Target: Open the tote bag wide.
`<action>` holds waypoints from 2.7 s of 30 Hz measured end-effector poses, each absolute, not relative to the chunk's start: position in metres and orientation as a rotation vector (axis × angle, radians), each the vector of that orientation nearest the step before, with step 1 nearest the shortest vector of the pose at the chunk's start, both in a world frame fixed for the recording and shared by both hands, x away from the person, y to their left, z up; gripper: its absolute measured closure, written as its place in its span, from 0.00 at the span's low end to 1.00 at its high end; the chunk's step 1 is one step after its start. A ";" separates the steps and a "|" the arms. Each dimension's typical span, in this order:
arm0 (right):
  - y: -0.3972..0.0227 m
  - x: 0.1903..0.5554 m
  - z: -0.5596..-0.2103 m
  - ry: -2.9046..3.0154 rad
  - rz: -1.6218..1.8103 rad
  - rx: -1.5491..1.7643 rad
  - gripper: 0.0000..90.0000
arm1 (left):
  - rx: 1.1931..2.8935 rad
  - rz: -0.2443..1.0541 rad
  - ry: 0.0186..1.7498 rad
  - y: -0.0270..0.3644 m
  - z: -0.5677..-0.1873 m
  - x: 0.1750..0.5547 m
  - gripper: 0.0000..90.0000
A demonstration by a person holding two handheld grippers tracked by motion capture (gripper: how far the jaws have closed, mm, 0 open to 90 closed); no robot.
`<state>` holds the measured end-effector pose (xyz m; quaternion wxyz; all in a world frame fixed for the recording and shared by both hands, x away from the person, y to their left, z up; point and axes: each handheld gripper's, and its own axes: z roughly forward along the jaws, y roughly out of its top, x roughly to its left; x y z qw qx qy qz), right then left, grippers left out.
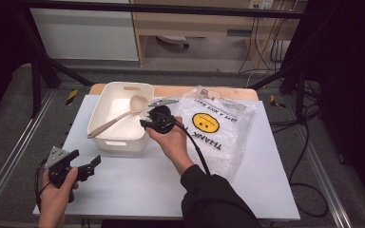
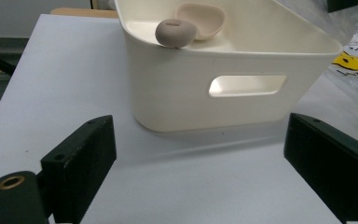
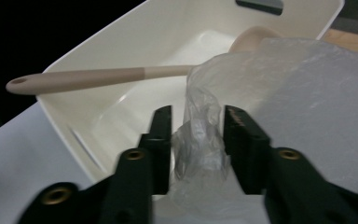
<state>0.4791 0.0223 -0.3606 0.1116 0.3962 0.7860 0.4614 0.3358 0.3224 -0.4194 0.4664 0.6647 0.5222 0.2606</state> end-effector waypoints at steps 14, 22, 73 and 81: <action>-0.050 0.447 -0.351 2.328 1.302 1.051 0.14 | 1.614 0.663 1.314 0.327 -0.421 0.337 0.10; -0.103 0.446 -0.369 2.270 1.258 1.101 0.12 | 1.617 0.676 1.315 0.324 -0.421 0.337 0.10; -0.148 0.455 -0.440 2.378 1.006 1.114 0.10 | 1.620 0.646 1.285 0.320 -0.421 0.336 0.08; -0.130 0.458 -0.439 2.387 1.015 1.043 0.10 | 1.626 0.641 1.285 0.319 -0.421 0.337 0.08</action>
